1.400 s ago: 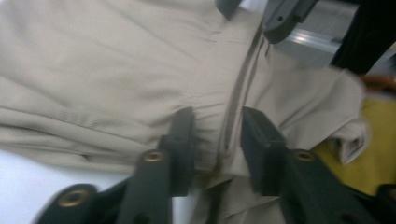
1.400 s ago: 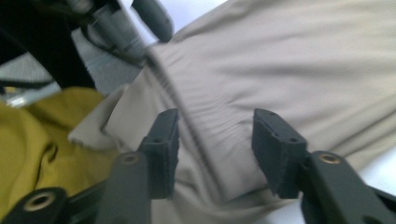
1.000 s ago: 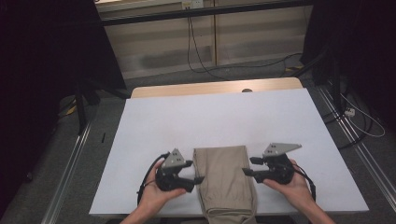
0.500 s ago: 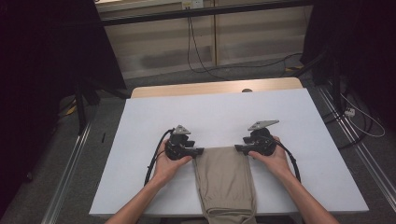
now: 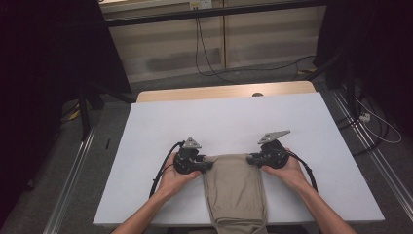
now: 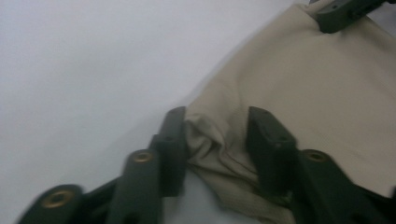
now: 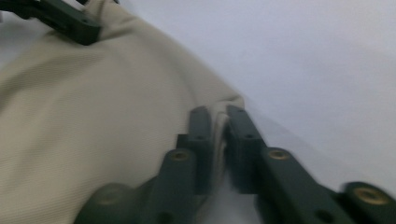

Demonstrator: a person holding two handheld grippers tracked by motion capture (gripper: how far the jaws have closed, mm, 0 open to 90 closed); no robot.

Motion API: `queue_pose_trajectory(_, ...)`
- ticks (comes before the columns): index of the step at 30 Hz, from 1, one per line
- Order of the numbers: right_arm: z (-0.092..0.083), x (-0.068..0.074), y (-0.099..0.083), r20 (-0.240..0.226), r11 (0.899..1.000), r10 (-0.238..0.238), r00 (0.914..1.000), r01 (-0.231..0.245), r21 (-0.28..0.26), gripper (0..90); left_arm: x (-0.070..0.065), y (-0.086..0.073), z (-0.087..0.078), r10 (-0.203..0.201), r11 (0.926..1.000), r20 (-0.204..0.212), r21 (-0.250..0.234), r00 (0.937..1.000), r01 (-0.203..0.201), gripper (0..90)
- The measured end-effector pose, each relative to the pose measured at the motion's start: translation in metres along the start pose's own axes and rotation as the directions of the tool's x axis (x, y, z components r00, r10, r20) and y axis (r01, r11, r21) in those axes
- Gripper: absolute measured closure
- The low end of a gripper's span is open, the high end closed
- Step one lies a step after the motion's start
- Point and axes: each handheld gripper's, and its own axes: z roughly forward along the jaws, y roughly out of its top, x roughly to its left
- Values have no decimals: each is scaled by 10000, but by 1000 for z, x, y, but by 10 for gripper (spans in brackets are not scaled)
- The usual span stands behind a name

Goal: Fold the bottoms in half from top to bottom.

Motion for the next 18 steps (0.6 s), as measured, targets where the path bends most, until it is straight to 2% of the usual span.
queue_pose_trajectory(1,0,2,0,144,10000,-21,9999,22,-40,828,-1,-2,-2,-172,9998,360,44,9992,171,738)
queue_pose_trajectory(2,0,3,0,199,10000,22,9998,-21,-42,836,-4,-2,-3,-134,9998,363,118,9993,130,804)
queue_pose_trajectory(3,-1,3,0,237,10000,47,9997,-46,-59,844,-7,-1,-4,-43,9998,204,174,9998,39,824)
queue_pose_trajectory(5,-5,3,1,287,9993,242,9993,-234,-285,855,-10,-1,-6,-315,9995,167,101,9994,313,834)
queue_pose_trajectory(7,-14,1,2,284,9957,505,9983,-481,-785,859,-8,2,-10,-404,9988,208,-271,9990,410,836)
queue_pose_trajectory(11,-34,3,11,350,9847,598,9976,-532,-1662,860,1,16,-25,-888,9875,320,-1276,9955,922,839)
queue_pose_trajectory(14,-44,2,21,490,9707,774,9958,-640,-2318,861,3,29,-34,-788,9816,21,-1744,9969,779,840)
queue_pose_trajectory(18,-54,-1,40,765,9578,796,9939,-550,-2821,861,10,49,-40,-734,9717,-363,-2275,9966,632,840)
